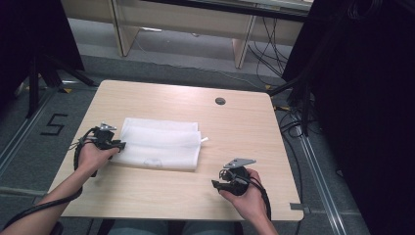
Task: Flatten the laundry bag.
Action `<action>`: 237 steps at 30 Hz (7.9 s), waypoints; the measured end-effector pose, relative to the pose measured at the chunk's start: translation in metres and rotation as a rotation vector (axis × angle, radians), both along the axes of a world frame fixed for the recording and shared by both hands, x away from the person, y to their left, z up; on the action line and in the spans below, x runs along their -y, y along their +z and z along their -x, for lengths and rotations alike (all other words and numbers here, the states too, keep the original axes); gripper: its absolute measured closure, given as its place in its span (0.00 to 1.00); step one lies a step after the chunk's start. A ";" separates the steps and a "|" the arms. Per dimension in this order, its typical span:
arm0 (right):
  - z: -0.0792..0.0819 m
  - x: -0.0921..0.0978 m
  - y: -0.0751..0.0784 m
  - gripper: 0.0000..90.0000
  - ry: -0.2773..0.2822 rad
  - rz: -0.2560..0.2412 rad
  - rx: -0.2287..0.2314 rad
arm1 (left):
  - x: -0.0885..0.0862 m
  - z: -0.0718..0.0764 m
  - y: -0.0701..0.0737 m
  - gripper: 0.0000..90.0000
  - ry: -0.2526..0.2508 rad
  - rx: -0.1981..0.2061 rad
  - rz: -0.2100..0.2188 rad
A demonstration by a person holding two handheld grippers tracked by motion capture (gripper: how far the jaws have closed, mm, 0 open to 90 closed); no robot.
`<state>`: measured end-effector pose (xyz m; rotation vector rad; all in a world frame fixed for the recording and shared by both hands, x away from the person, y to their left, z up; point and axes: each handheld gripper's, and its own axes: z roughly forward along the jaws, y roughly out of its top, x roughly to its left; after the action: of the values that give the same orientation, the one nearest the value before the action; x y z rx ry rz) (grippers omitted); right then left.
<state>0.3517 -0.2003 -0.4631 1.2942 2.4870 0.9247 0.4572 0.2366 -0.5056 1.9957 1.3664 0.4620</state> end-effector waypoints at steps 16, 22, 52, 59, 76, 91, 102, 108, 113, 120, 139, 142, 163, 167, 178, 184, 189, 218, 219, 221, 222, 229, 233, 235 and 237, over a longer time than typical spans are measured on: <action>-0.078 -0.047 0.034 0.65 0.070 0.077 0.086 | 0.031 0.040 0.039 0.58 -0.271 0.063 0.051; -0.123 -0.088 0.038 0.61 0.106 0.105 0.069 | 0.075 0.046 0.028 0.59 -0.430 0.007 0.055; -0.191 -0.144 -0.019 0.85 0.257 0.310 -0.034 | 0.112 0.033 0.002 0.63 -0.529 -0.037 -0.007; -0.183 -0.153 -0.009 0.98 0.317 0.371 0.010 | 0.113 0.034 0.001 0.63 -0.519 -0.034 0.003; -0.134 -0.152 0.050 0.99 0.409 0.267 0.082 | 0.115 0.036 -0.001 0.65 -0.503 -0.020 -0.013; -0.101 -0.152 0.055 0.99 0.489 0.151 0.073 | 0.116 0.039 -0.002 0.64 -0.477 -0.015 0.013; -0.091 -0.150 0.051 0.99 0.499 0.140 0.088 | 0.097 0.056 0.012 0.64 -0.482 -0.025 0.047; -0.085 -0.149 0.051 0.99 0.513 0.146 0.101 | 0.076 0.065 0.016 0.64 -0.455 -0.019 0.048; -0.078 -0.151 0.049 0.99 0.523 0.152 0.117 | 0.050 0.074 0.019 0.63 -0.424 -0.001 0.027; -0.066 -0.153 0.045 0.99 0.574 0.165 0.126 | 0.011 0.085 0.027 0.63 -0.323 0.026 0.061; -0.035 -0.161 0.023 0.99 0.682 0.168 0.072 | -0.052 0.067 0.031 0.60 -0.099 0.056 0.096; -0.029 -0.162 0.018 0.99 0.685 0.167 0.045 | -0.050 0.064 0.031 0.60 -0.098 0.061 0.094; -0.002 -0.162 -0.001 0.99 0.763 0.181 -0.034 | 0.000 0.018 0.054 0.59 -0.247 0.073 0.131; 0.004 -0.157 -0.002 0.99 0.766 0.181 -0.037 | 0.009 0.019 0.046 0.60 -0.283 0.038 0.118; 0.014 -0.151 -0.011 0.98 0.818 0.212 -0.045 | 0.019 0.011 0.028 0.68 -0.322 -0.076 0.062; 0.024 -0.150 -0.009 0.98 0.821 0.216 -0.074 | 0.019 0.006 0.032 0.67 -0.216 -0.067 0.094; 0.025 -0.148 -0.011 0.98 0.866 0.229 -0.066 | 0.015 0.004 0.036 0.66 -0.157 -0.003 0.078; 0.041 -0.132 -0.005 1.00 0.921 0.277 -0.136 | 0.050 -0.009 0.008 0.68 -0.394 -0.119 -0.124; 0.040 -0.131 -0.006 1.00 0.918 0.279 -0.130 | 0.049 -0.011 0.008 0.68 -0.397 -0.122 -0.130; 0.040 -0.130 -0.005 1.00 0.883 0.291 -0.155 | 0.049 -0.014 0.008 0.68 -0.387 -0.119 -0.133; 0.034 -0.130 -0.007 1.00 0.941 0.264 -0.094 | 0.050 -0.015 0.008 0.68 -0.379 -0.113 -0.128; 0.028 -0.120 0.005 0.90 0.776 0.208 -0.089 | 0.048 -0.023 0.007 0.68 -0.347 -0.104 -0.129; 0.013 -0.106 0.010 0.87 0.633 0.168 -0.050 | 0.048 -0.023 0.006 0.66 -0.318 -0.078 -0.126; 0.004 -0.093 0.009 0.87 0.545 0.156 -0.053 | 0.047 -0.018 0.008 0.64 -0.307 -0.056 -0.101; 0.001 -0.084 0.008 0.89 0.478 0.149 -0.080 | 0.046 -0.015 0.011 0.64 -0.313 -0.050 -0.082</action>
<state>0.3503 -0.1158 -0.4556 0.7134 2.9277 0.7613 0.4723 0.1910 -0.4948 2.2515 1.0514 0.3295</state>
